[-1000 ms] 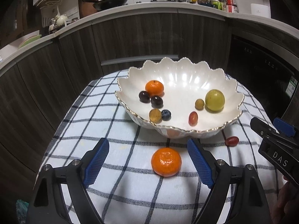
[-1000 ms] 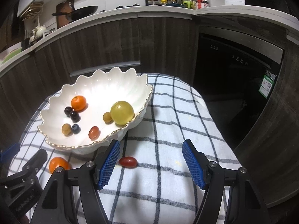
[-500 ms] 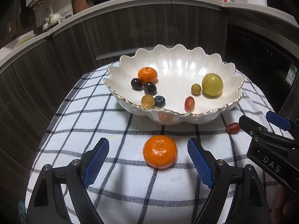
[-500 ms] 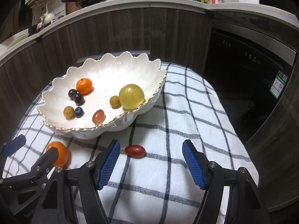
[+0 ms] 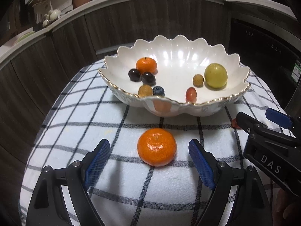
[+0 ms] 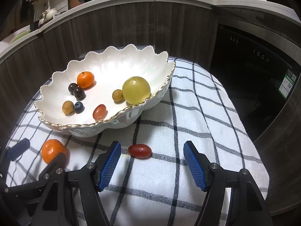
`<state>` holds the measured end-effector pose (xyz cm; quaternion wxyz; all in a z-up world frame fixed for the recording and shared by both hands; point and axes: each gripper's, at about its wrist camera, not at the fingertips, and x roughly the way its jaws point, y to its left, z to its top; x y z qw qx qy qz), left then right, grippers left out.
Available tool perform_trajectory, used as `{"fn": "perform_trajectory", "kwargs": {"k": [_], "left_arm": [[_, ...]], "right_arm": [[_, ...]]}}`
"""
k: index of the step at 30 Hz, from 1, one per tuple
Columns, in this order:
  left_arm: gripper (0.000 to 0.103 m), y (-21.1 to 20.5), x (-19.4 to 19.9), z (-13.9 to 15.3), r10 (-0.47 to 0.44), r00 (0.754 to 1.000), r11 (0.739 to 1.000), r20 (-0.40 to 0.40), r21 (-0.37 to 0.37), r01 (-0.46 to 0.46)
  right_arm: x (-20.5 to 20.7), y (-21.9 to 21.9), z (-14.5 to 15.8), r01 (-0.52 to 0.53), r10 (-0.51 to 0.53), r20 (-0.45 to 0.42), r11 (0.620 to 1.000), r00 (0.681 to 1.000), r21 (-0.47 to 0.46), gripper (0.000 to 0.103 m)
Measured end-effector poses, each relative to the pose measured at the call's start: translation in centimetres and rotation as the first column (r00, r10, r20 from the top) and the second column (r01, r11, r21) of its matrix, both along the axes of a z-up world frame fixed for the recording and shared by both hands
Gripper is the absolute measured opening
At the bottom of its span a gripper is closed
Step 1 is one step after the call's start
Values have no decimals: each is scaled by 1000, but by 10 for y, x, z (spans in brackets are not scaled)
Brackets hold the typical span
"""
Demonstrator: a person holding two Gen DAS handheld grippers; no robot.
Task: Organize fruits
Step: 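Withdraw both open tools from the bowl toward the mandarin and red grape, then grasp the mandarin with the left tool while the right tool grasps the red oval grape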
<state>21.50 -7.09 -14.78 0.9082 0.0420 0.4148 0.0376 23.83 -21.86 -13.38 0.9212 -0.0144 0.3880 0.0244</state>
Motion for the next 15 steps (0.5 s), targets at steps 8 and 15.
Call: {"fn": "perform_trajectory", "kwargs": {"k": [8,15], "left_arm": [[85,1,4,-7,9,1000,1000,4,3,-10],[72,5,9,-13,6,999,1000,-35,-22,-7]], "right_arm": [[4,3,-8,-12,12,-24,1000,1000,-1,70],[7,9,-11,-36,36,-32,999,999,5,70]]}}
